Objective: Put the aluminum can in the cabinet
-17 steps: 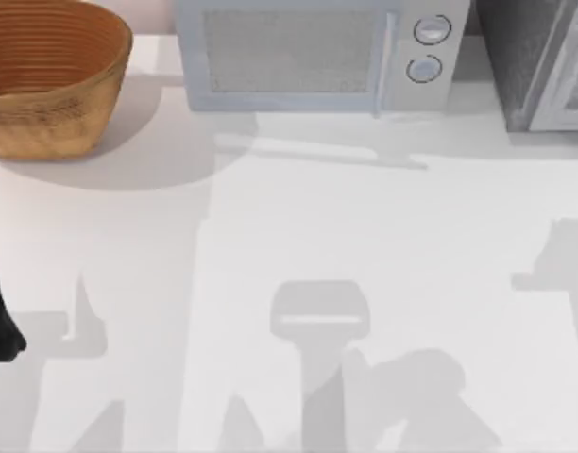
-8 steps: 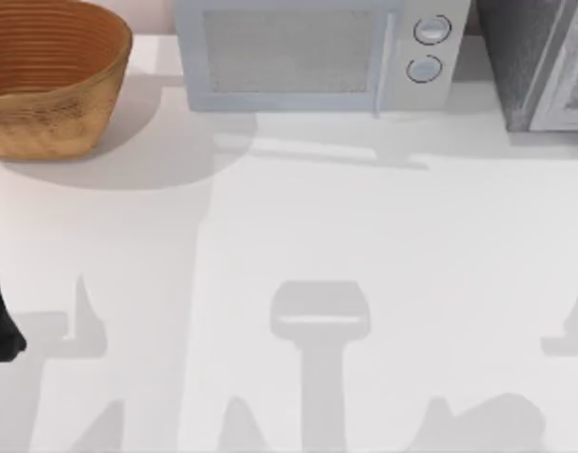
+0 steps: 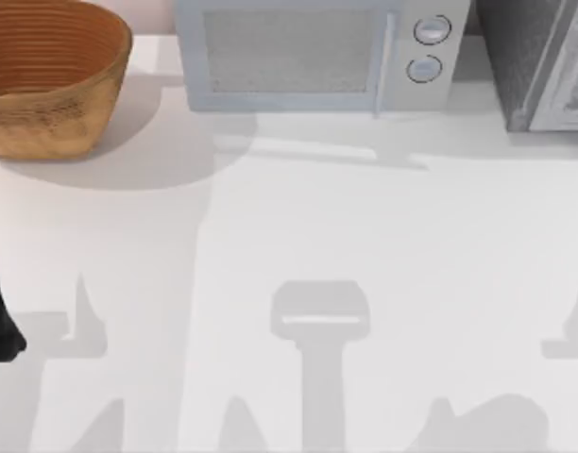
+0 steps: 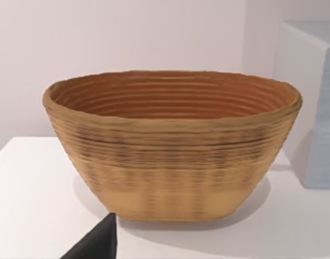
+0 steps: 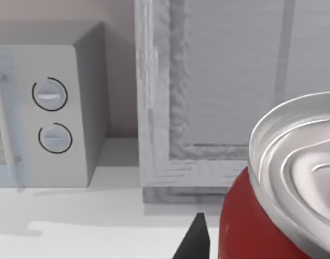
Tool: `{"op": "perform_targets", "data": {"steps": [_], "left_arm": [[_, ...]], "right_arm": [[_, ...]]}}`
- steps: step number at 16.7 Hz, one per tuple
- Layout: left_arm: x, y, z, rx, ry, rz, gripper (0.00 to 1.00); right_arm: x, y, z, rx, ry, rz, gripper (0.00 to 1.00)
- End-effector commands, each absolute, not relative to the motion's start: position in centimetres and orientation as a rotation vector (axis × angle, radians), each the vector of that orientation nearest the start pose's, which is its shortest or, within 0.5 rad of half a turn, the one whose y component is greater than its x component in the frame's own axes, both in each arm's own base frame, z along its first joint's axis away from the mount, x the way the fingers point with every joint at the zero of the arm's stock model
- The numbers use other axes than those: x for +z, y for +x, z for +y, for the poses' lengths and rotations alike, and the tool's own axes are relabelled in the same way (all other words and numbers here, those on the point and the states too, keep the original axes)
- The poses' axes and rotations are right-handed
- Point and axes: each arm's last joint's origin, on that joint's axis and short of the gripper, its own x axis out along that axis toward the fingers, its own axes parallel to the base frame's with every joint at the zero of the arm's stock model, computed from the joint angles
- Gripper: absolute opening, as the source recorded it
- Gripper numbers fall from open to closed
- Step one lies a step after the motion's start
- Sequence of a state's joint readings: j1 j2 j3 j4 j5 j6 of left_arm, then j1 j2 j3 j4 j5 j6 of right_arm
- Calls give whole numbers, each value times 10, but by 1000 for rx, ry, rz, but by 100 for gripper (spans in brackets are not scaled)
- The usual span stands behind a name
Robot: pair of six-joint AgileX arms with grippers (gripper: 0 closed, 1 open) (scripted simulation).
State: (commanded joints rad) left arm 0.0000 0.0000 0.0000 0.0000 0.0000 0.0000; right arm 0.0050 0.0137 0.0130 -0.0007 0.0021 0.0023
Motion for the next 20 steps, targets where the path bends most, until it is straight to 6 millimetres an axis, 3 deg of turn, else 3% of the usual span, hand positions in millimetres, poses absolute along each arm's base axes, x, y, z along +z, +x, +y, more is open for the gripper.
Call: {"op": "perform_targets", "data": {"steps": [4,9,15,20], "left_arm": [[160,106,-1,0,0,0,100],[160,106,-1,0,0,0,100],[160,106,-1,0,0,0,100],[160,106,-1,0,0,0,100]], "right_arm": [[201,107,1,9,1,15,0],[295,123,6,4,-5,28,0],[419,176,20,-7,-10,21,0],[487,226,36,-6,-4,2,0]]}}
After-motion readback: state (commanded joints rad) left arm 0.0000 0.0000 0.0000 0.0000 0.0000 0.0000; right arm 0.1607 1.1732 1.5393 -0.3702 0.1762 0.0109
